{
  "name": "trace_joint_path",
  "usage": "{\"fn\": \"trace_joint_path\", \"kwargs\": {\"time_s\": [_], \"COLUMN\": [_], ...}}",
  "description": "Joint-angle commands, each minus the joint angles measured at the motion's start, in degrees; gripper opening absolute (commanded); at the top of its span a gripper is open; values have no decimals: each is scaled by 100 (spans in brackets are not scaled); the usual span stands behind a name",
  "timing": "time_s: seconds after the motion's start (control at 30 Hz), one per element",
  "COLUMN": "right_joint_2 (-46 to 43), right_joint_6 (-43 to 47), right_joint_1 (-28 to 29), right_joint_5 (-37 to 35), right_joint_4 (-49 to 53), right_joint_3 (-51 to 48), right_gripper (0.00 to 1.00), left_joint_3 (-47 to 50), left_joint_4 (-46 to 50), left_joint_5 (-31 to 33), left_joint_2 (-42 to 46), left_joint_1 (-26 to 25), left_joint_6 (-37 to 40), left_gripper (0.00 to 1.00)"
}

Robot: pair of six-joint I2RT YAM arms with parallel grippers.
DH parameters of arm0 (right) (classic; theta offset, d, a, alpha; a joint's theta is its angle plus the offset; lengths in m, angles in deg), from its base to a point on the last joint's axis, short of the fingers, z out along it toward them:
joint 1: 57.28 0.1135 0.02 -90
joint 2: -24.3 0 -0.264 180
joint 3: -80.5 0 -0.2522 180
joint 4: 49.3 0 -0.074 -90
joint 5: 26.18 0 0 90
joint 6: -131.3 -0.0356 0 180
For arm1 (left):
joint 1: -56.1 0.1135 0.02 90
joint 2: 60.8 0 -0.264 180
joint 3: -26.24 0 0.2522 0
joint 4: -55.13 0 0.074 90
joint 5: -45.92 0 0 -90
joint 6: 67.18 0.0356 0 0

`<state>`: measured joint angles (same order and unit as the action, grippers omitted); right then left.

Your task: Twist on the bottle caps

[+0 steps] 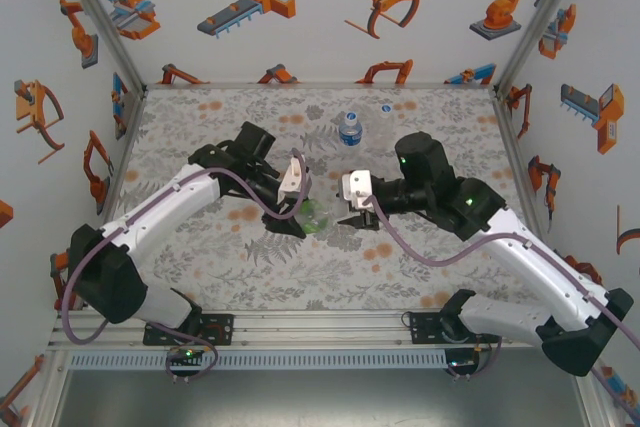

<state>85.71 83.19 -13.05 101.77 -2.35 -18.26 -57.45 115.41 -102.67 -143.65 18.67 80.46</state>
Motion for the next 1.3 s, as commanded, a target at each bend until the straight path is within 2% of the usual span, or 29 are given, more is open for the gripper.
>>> {"fn": "trace_joint_path", "kwargs": {"time_s": [0.0, 0.5, 0.73, 1.03, 1.17, 1.27], "right_joint_2": [-128, -226, -267, -254, -251, -278], "right_joint_6": [83, 83, 83, 83, 91, 90], "right_joint_1": [92, 110, 121, 130, 128, 139], "right_joint_5": [-43, -30, -7, 3, -17, 34], "right_joint_4": [-136, -244, -277, -282, -274, -288], "right_joint_3": [-61, -141, -157, -181, -210, -219], "right_gripper": [52, 37, 42, 41, 36, 27], "left_joint_3": [-170, -196, -223, -248, -247, -249], "left_joint_4": [268, 300, 329, 361, 369, 375], "left_joint_5": [-293, -294, -294, -294, -292, -294], "left_joint_2": [-40, -99, -135, -150, -142, -151], "left_joint_1": [-11, -18, -12, -14, -14, -17], "left_joint_6": [203, 221, 221, 230, 238, 248], "left_gripper": [0, 0, 0, 0, 0, 0]}}
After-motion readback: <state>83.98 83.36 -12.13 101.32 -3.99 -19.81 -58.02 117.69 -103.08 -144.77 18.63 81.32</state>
